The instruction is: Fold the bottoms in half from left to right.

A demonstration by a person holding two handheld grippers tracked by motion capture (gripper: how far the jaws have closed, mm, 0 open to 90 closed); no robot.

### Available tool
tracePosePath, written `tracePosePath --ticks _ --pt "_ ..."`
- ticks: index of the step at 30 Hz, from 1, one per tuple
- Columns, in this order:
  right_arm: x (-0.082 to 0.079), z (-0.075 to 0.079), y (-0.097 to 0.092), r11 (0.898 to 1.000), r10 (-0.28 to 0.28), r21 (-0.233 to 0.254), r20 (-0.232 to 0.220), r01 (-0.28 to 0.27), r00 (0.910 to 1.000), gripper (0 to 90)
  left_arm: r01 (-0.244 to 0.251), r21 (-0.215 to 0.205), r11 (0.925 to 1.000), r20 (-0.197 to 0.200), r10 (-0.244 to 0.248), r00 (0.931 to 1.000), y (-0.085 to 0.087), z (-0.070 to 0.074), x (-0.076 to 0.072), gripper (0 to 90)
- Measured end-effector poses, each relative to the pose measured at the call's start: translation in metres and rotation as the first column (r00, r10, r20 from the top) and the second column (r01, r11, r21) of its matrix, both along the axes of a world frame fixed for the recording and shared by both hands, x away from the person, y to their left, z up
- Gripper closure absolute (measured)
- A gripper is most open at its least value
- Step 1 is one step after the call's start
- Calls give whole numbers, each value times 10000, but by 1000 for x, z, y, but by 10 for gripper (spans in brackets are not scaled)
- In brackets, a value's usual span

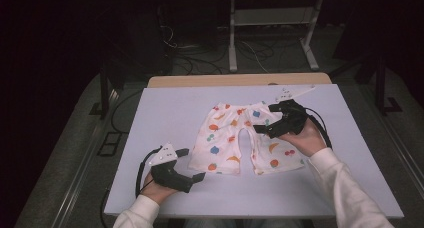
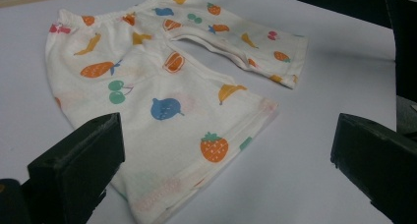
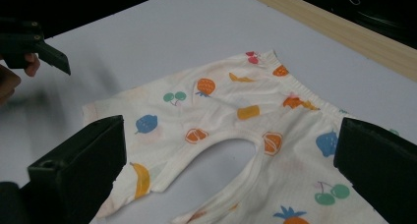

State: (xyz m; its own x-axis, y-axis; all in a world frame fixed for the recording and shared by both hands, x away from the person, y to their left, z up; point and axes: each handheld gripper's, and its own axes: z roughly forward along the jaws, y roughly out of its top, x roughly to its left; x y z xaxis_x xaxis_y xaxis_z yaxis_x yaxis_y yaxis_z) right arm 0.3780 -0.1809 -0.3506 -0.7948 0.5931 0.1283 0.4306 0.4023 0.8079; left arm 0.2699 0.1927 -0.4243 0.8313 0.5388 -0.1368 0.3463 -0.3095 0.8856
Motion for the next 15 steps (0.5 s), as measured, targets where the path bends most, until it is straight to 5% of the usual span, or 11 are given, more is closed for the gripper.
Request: tracePosePath --ticks 15 --pt "26 0 19 9993 -157 -334 -216 150 9996 0 223 93 9997 45 -224 9997 -3 0 0 0"
